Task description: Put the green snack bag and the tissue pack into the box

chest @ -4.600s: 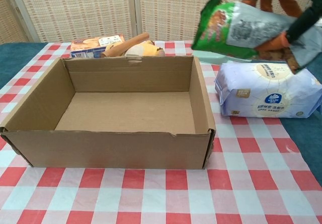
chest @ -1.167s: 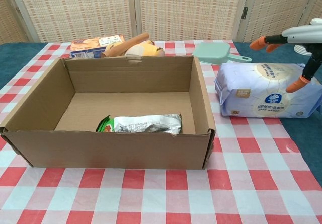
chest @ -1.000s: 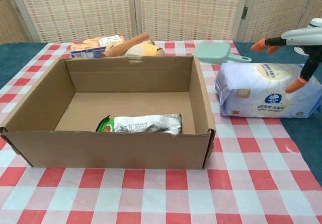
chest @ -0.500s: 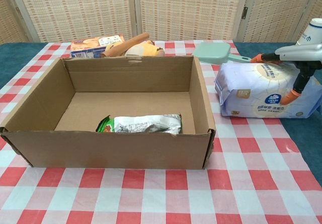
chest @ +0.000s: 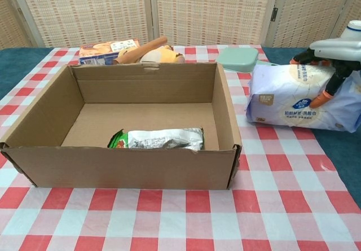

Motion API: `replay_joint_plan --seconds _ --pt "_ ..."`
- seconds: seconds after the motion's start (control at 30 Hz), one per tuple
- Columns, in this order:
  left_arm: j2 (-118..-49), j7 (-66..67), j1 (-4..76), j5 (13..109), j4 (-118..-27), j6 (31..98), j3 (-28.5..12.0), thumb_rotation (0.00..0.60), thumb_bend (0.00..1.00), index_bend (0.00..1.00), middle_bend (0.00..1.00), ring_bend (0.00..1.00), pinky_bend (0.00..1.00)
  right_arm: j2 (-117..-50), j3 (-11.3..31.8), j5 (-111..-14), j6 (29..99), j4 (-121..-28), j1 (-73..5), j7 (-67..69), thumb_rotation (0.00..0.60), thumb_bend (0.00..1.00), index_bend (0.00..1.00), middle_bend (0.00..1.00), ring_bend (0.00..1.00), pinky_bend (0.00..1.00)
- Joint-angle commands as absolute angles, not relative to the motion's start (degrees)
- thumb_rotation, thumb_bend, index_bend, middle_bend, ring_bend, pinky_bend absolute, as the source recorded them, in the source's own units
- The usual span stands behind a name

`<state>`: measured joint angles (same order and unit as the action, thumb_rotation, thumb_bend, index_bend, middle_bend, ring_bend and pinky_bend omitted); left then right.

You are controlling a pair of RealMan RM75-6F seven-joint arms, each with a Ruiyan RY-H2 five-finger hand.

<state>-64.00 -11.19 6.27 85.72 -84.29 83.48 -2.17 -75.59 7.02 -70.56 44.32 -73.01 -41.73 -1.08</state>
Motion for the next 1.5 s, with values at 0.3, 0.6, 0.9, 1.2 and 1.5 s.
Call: replay_joint_plan --seconds 0.3,0.6,0.9,1.2,1.5 --pt "-63.8 -10.3 6.0 84.6 -85.0 83.2 -2.4 0.600 0.20 0.00 0.00 0.00 0.07 -55.3 16.2 -64.9 52.6 -100.9 -43.2 -13.7 0.600 0.05 0.78 0.55 0.63 0.81" --pt "-64.1 -9.6 6.4 85.4 -85.2 83.3 -2.5 0.600 0.20 0.00 0.00 0.00 0.07 -53.1 21.3 -61.0 58.0 -115.3 -46.9 -21.8 0.600 0.10 0.79 0.56 0.64 0.81" --pt "-64.2 -9.4 7.0 86.4 -85.5 83.0 -2.3 0.600 0.20 0.00 0.00 0.00 0.07 -71.6 19.6 -58.1 60.2 -115.8 -56.3 -31.3 0.600 0.11 0.79 0.56 0.64 0.81" --pt "-63.8 -11.3 6.9 85.7 -84.8 82.9 -2.6 0.600 0.20 0.00 0.00 0.00 0.07 -80.7 18.6 -58.5 60.9 -108.3 -59.4 -31.1 0.600 0.11 0.78 0.56 0.63 0.81" --pt "-63.8 -11.8 6.8 85.7 -84.6 83.1 -2.6 0.600 0.20 0.00 0.00 0.00 0.07 -77.1 18.2 -50.3 53.7 -109.5 -61.1 -29.2 0.600 0.00 0.03 0.04 0.00 0.01"
